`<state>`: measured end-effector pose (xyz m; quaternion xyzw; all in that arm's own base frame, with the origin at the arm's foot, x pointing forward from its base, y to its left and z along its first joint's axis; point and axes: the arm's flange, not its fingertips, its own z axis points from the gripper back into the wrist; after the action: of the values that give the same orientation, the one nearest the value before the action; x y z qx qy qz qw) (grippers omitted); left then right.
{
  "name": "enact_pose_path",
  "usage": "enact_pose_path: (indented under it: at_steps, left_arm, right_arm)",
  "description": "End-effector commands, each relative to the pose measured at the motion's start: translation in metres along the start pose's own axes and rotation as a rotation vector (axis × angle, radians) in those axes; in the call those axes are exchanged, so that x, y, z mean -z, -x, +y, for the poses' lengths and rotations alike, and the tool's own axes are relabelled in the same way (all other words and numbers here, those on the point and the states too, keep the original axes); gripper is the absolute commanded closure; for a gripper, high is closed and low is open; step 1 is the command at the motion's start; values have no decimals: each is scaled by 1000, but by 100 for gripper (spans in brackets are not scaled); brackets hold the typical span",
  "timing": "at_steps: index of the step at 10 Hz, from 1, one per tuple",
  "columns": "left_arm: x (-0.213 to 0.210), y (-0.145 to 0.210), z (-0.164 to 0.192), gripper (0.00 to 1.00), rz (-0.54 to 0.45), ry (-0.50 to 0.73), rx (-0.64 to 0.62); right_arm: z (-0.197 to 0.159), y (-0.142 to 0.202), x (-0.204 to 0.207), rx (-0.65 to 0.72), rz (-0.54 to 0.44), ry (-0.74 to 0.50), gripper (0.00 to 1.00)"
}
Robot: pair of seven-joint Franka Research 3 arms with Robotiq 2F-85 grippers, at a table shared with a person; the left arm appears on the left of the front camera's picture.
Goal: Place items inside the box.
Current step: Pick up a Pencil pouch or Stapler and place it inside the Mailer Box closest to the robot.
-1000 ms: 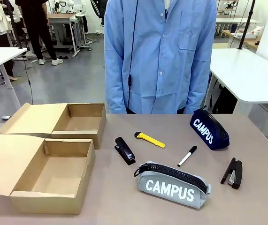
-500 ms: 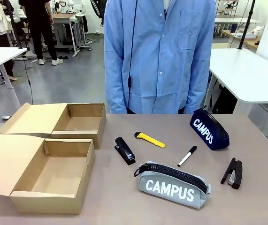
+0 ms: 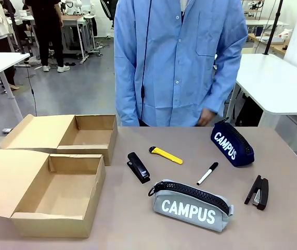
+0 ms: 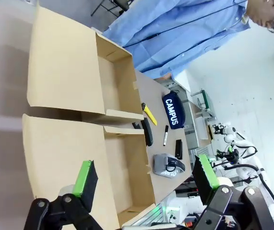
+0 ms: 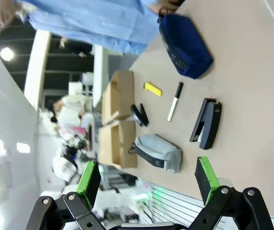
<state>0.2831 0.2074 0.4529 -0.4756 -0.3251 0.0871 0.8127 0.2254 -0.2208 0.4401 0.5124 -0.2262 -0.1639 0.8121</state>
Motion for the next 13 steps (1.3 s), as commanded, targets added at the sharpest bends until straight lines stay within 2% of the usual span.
enact_pose_path:
  at_steps: [1,2,3,5,7,8,10,11,13]
  left_arm:
    - [1,-2,1,0,-14,16,22]
    - [1,-2,1,0,-14,16,22]
    - [1,-2,1,0,-14,16,22]
    - [1,-2,1,0,-14,16,22]
    - [1,-2,1,0,-14,16,22]
    - [1,-2,1,0,-14,16,22]
    - [1,-2,1,0,-14,16,22]
    - [1,-2,1,0,-14,16,22]
    - [1,-2,1,0,-14,16,22]
  right_arm:
    - [59,43,66,-392,268,129,0]
    - [78,70,90,-608,409,215,0]
    - [87,86,99,-716,451,313,0]
    - [70,56,65,-479,306,238,0]
    - [18,28,18,-366,254,160,0]
    - [-6,24,-3,-311,229,59,0]
    - [-50,31,-31,-216,144,-22,0]
    - [-66,34,-36,-183,116,1,0]
    - [-99,27,-37,-100,115,-100,0]
